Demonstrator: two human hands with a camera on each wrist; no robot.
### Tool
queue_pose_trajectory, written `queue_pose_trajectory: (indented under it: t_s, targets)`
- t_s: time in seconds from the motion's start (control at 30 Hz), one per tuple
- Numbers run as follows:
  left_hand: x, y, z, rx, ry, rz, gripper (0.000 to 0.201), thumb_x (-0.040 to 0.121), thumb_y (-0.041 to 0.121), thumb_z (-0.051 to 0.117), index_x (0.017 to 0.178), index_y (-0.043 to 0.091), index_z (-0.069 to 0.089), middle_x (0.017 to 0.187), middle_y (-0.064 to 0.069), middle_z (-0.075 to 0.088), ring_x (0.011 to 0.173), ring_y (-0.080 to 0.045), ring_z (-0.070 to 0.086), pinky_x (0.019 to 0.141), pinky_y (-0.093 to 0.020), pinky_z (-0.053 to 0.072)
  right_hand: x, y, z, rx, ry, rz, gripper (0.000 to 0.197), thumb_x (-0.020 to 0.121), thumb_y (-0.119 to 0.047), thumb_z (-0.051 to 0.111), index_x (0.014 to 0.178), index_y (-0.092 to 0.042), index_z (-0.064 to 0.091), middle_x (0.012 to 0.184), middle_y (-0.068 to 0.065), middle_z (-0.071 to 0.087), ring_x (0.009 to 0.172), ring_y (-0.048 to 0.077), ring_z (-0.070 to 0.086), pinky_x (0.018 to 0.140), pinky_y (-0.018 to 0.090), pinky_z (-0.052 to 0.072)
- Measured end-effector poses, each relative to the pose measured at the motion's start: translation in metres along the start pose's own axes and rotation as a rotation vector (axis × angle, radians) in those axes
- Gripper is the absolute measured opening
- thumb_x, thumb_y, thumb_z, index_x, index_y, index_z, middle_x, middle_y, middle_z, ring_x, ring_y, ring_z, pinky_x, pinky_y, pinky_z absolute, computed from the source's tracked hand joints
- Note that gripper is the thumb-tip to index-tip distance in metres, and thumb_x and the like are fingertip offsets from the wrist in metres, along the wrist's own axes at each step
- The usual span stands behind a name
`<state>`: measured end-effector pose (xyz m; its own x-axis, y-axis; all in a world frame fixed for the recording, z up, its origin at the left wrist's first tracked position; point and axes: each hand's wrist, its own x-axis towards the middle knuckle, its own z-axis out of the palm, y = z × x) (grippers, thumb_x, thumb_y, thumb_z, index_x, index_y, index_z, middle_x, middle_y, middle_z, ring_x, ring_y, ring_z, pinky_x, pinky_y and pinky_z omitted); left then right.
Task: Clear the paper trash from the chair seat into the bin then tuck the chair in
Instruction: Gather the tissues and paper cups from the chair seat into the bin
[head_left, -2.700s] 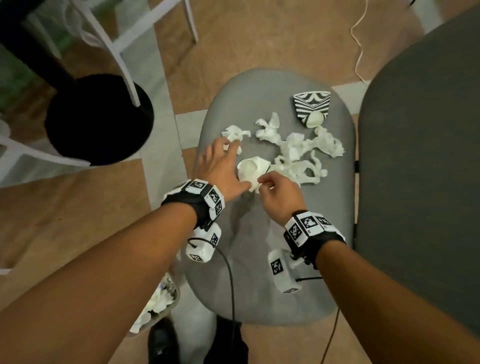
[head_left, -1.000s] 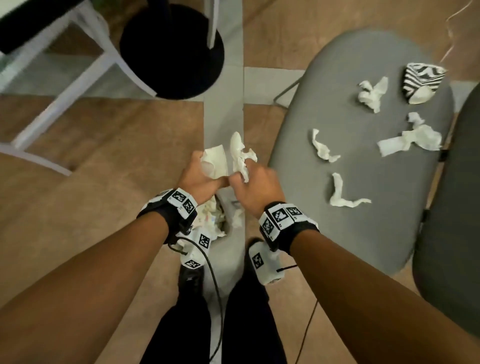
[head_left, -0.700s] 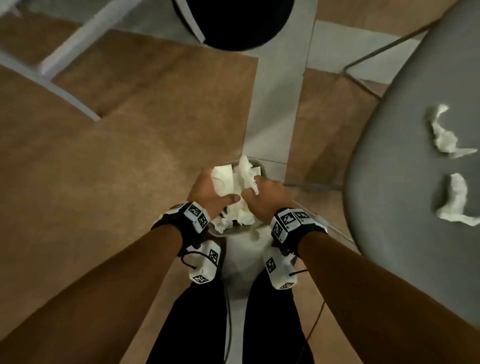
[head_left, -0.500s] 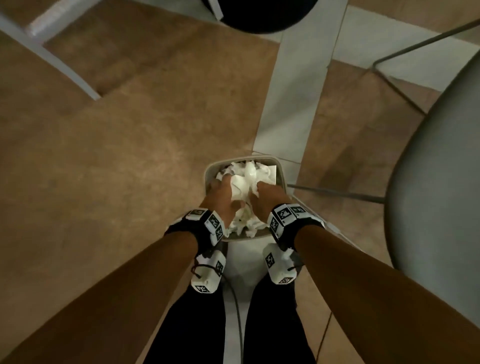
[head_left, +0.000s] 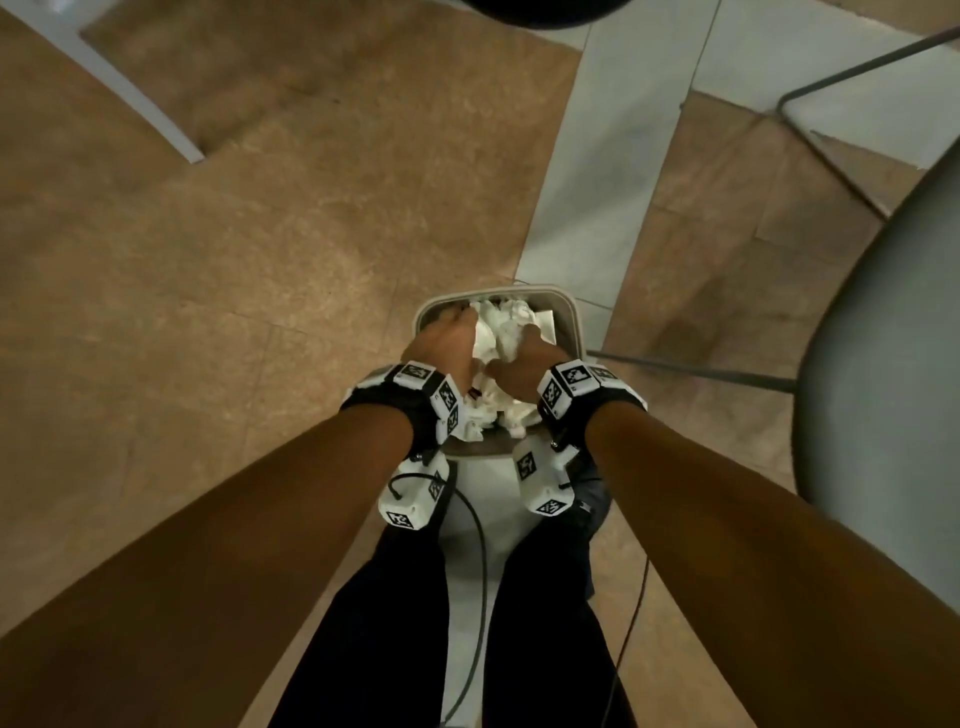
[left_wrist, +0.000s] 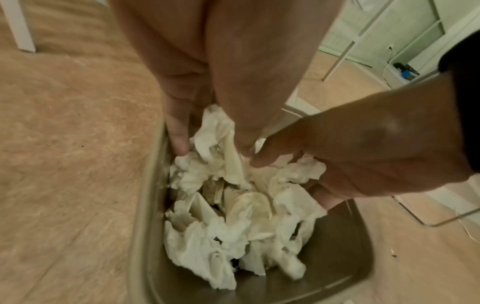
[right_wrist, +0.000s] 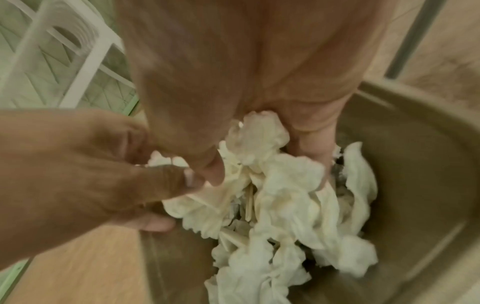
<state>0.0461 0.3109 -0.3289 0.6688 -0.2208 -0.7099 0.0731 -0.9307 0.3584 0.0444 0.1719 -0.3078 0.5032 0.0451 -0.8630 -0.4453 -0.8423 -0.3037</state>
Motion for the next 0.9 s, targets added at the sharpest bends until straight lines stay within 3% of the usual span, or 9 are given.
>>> queue_pose_trajectory:
  t_s: [0.1,0.2,0.27,0.33,0.43,0.5,0.7,0.8,0.9]
  targets:
    - [-0.01,0.006,-0.007,0.078,-0.064,0.013,0.075,0.085,0.028,0.069,0.15,0.016,0.033,0.16,-0.01,0.025,0.142,-0.033,0.036,0.112,-0.043,0.038,-0.011,0.004,-0.002,0.041,-0.013,0.063,0.08,0.093,-0.034,0.055,0.155,-0.015,0.008,0.147,0.014,0.043,0.129,0.035,0.048,0.103,0.039,0.042]
    - [-0.02,0.015,-0.021,0.108,-0.102,-0.027,0.079,0.081,0.031,0.067,0.151,0.021,0.031,0.16,-0.005,0.027,0.14,-0.032,0.04,0.108,-0.047,0.044,-0.018,0.007,-0.005,0.052,-0.002,0.089,0.085,0.091,-0.033,0.053,0.156,-0.017,-0.001,0.144,0.019,0.047,0.122,0.037,0.054,0.091,0.035,0.045]
    - [-0.028,0.022,-0.029,0.12,-0.085,-0.048,0.074,0.083,0.028,0.064,0.15,0.021,0.033,0.155,-0.005,0.036,0.136,-0.032,0.044,0.106,-0.047,0.044,-0.028,0.008,-0.014,0.06,0.073,0.054,0.077,0.091,-0.025,0.051,0.155,-0.011,0.01,0.14,0.019,0.052,0.119,0.037,0.057,0.087,0.034,0.045]
    - [-0.038,0.033,-0.037,0.161,-0.049,-0.046,0.065,0.085,0.025,0.061,0.145,0.02,0.038,0.147,-0.007,0.045,0.132,-0.032,0.047,0.103,-0.044,0.046,-0.041,0.011,-0.023,0.126,0.168,0.006,0.061,0.089,-0.021,0.052,0.146,-0.009,0.032,0.132,0.018,0.058,0.115,0.035,0.059,0.085,0.032,0.045]
    - [-0.051,0.048,-0.049,0.201,-0.02,-0.066,0.058,0.086,0.023,0.058,0.141,0.018,0.041,0.139,-0.012,0.051,0.127,-0.035,0.049,0.096,-0.045,0.048,-0.071,0.014,-0.041,0.28,0.202,-0.039,0.043,0.091,-0.023,0.052,0.132,-0.013,0.052,0.124,0.012,0.064,0.113,0.032,0.06,0.095,0.032,0.049]
    - [-0.057,0.066,-0.058,0.188,0.034,-0.038,0.051,0.086,0.023,0.057,0.134,0.014,0.045,0.131,-0.015,0.054,0.119,-0.037,0.052,0.093,-0.045,0.05,-0.098,0.021,-0.061,0.393,0.241,-0.075,0.033,0.091,-0.026,0.052,0.123,-0.019,0.059,0.116,0.008,0.068,0.107,0.027,0.064,0.093,0.035,0.052]
    - [-0.068,0.193,-0.098,0.152,0.153,0.168,0.046,0.091,0.023,0.055,0.136,0.016,0.045,0.133,-0.012,0.055,0.118,-0.035,0.054,0.093,-0.041,0.047,-0.183,0.088,-0.143,0.448,0.508,-0.226,0.025,0.091,-0.022,0.052,0.112,-0.023,0.065,0.104,0.001,0.071,0.093,0.02,0.067,0.087,0.032,0.054]
    - [-0.062,0.275,-0.11,0.134,0.226,0.359,0.046,0.089,0.018,0.055,0.135,0.016,0.046,0.131,-0.011,0.054,0.12,-0.034,0.052,0.096,-0.043,0.047,-0.212,0.148,-0.183,0.188,0.613,-0.202,0.029,0.082,-0.023,0.053,0.106,-0.026,0.068,0.104,0.003,0.066,0.097,0.028,0.061,0.089,0.041,0.051]
    - [-0.054,0.347,-0.106,0.153,0.203,0.543,0.048,0.087,0.016,0.054,0.135,0.019,0.048,0.13,-0.009,0.052,0.122,-0.032,0.048,0.098,-0.046,0.047,-0.237,0.2,-0.218,0.005,0.576,-0.069,0.036,0.075,-0.035,0.053,0.108,-0.033,0.068,0.112,0.002,0.062,0.103,0.032,0.053,0.092,0.045,0.048]
